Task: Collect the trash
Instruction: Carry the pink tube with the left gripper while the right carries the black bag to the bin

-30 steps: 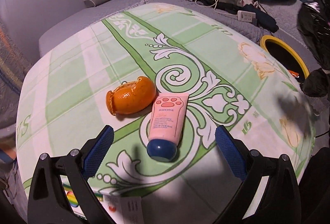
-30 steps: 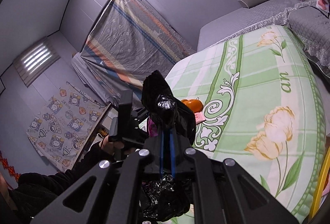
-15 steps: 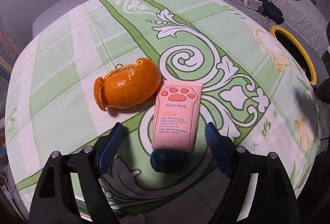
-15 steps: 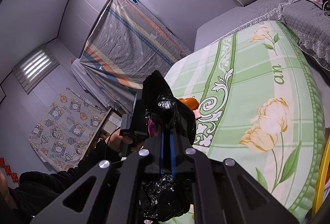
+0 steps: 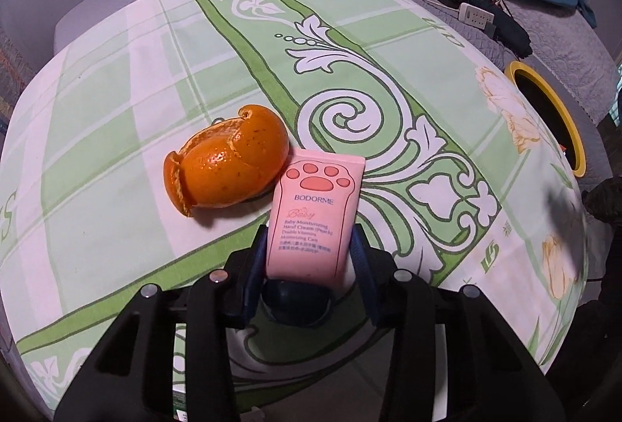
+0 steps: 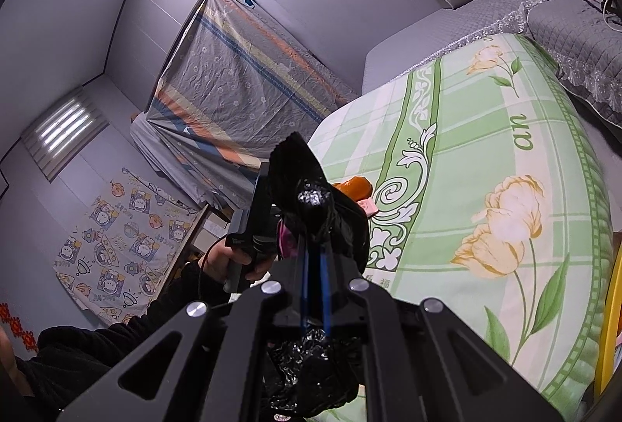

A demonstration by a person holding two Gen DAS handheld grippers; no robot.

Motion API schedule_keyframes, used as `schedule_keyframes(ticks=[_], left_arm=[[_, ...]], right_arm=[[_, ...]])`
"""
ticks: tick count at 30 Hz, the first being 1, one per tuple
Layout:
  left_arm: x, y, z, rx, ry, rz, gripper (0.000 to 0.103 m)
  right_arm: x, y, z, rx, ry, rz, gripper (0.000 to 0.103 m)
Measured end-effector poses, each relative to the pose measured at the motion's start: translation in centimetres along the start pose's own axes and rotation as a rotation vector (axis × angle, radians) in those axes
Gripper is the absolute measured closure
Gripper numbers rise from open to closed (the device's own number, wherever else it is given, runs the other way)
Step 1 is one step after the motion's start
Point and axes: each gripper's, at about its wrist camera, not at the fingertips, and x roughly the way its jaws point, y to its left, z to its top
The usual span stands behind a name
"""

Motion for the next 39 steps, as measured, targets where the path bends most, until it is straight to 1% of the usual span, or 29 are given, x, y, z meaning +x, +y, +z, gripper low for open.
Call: schedule_keyframes(ticks=[3,6,11,14,19,22,24,27,31,37,39], left_arm=[[-0.7,0.0,-0.5,-0.012,-0.015,-0.005,0.064],[-2.4,-0.4,-1.1,-0.013,-0.049,-0.011,0.064],[-6.1,-1.0,-2.1,-0.041,-0.142,0.007,0.064],[-8.2,-2.5,-2.5,-0.044,-0.200,0.034,0.064],[-11.3,-6.7,-2.2,-0.033,-0.306,0.073,0.064],[-12.4,-9.4,-1.4,-0.019,-0.360,0.065,0.064],[-13.0,-11.7,-0.5,-0.003,-0.393,0.073,0.063],[-13.4,-15.1,1.2,0.036,-0.449,0.032,0.064],[-13.4,-19.5,3.2,0.100,-0.516,0.009,0.063],[-12.0,-25.1,6.3,0.172,-0.526,-0.083,0.063],[-11.1,-26.8,7.3,0.185,-0.522,-0.109,0.063]], right_arm=[[-0.1,0.1,-0.1,0.001,0.001,-0.005,0.098],[-0.4,0.5,-0.1,-0.006,-0.002,-0.010,0.098],[-0.7,0.8,-0.1,-0.012,-0.010,-0.014,0.098],[-0.8,0.8,-0.2,-0.009,-0.017,-0.017,0.098],[-1.9,0.2,-0.5,0.010,-0.046,-0.035,0.098],[-3.7,-0.6,-0.7,0.037,-0.085,-0.057,0.098],[-4.9,-1.1,-0.8,0.049,-0.112,-0.074,0.098],[-7.3,-1.9,-1.0,0.070,-0.170,-0.111,0.098],[-10.9,-3.3,-1.5,0.099,-0.255,-0.170,0.098],[-16.1,-5.6,-2.9,0.144,-0.377,-0.315,0.098],[-17.3,-6.4,-3.1,0.160,-0.398,-0.340,0.098]])
